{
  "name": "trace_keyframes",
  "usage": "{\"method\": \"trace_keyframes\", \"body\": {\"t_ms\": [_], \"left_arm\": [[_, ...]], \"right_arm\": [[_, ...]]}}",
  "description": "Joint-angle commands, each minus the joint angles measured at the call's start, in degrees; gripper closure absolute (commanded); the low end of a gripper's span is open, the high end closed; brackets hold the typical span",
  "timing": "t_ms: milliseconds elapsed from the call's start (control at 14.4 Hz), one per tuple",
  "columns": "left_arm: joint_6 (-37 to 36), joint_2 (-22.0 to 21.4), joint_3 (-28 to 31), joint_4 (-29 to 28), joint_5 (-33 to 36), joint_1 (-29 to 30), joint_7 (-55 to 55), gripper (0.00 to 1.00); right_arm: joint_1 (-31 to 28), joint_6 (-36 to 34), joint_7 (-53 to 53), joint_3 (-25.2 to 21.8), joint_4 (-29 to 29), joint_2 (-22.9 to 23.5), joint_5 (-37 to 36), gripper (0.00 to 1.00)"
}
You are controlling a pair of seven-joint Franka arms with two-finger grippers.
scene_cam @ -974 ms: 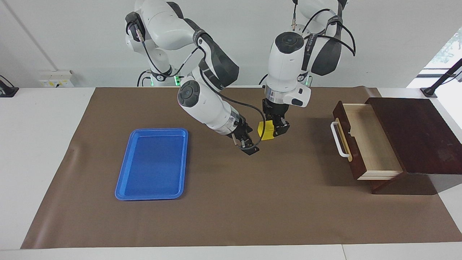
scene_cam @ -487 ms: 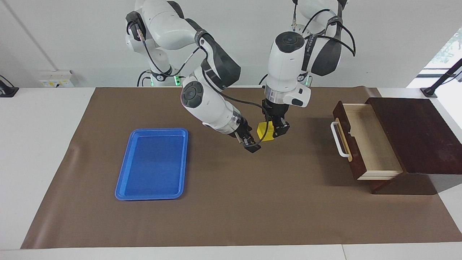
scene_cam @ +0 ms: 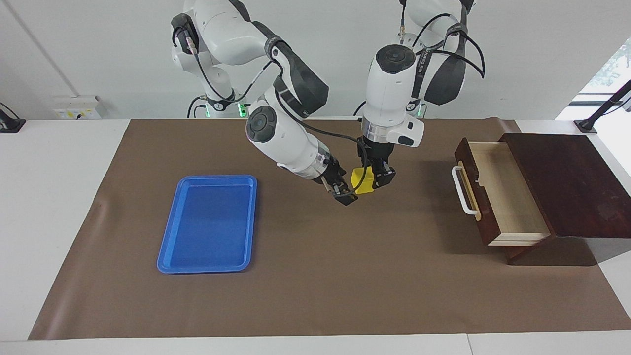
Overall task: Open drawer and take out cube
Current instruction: 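Grasp the yellow cube with the right gripper and open the left gripper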
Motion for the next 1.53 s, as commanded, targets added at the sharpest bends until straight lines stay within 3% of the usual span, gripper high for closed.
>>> {"method": "trace_keyframes", "body": {"t_ms": [0,418,626,766,835,905,974,1183,1253,1322,1462], "left_arm": [[1.23,-0.43,0.72,-1.08,-0.96,-0.60,-0.65,1.00],[1.40,-0.43,0.72,-1.17,-0.96,-0.60,-0.65,1.00],[1.40,-0.43,0.72,-1.26,-0.96,-0.60,-0.65,1.00],[1.32,-0.43,0.72,-1.26,-0.96,-0.60,-0.65,1.00],[1.32,-0.52,0.72,-1.26,-0.96,-0.60,-0.65,1.00],[1.32,-0.52,0.72,-1.26,-0.96,-0.60,-0.65,1.00],[1.23,-0.43,0.72,-1.26,-0.96,-0.60,-0.65,1.00],[1.06,-0.52,0.72,-1.17,-0.88,-0.51,-0.22,1.00],[0.79,-0.52,0.72,-1.17,-0.87,-0.08,0.05,0.40],[0.27,-0.52,0.81,-1.09,-0.79,0.27,0.14,0.00],[-1.22,-0.78,0.89,-1.70,-0.52,2.20,3.63,0.00]], "right_arm": [[0.63,-0.44,3.01,0.06,-1.23,-1.12,1.14,0.10],[2.40,-0.27,4.87,-0.03,-0.17,-0.77,0.96,0.11],[2.40,-0.27,4.87,-0.03,-0.17,-0.77,0.78,0.20],[2.40,-0.18,4.87,-0.03,-0.17,-0.86,0.87,0.40],[2.40,-0.18,4.87,-0.03,-0.17,-0.86,0.87,0.62],[2.40,0.00,4.70,-0.03,-0.17,-0.95,0.87,0.95],[2.22,0.26,4.26,-0.03,-0.17,-1.04,0.70,1.00],[2.05,0.53,4.08,-0.03,-0.17,-1.04,1.13,1.00],[1.61,0.26,4.08,-0.03,-0.26,-1.12,1.40,1.00],[1.35,0.09,4.08,-0.12,-0.26,-1.12,1.31,1.00],[1.43,0.26,3.99,-0.12,-0.26,-1.12,1.31,1.00]]}}
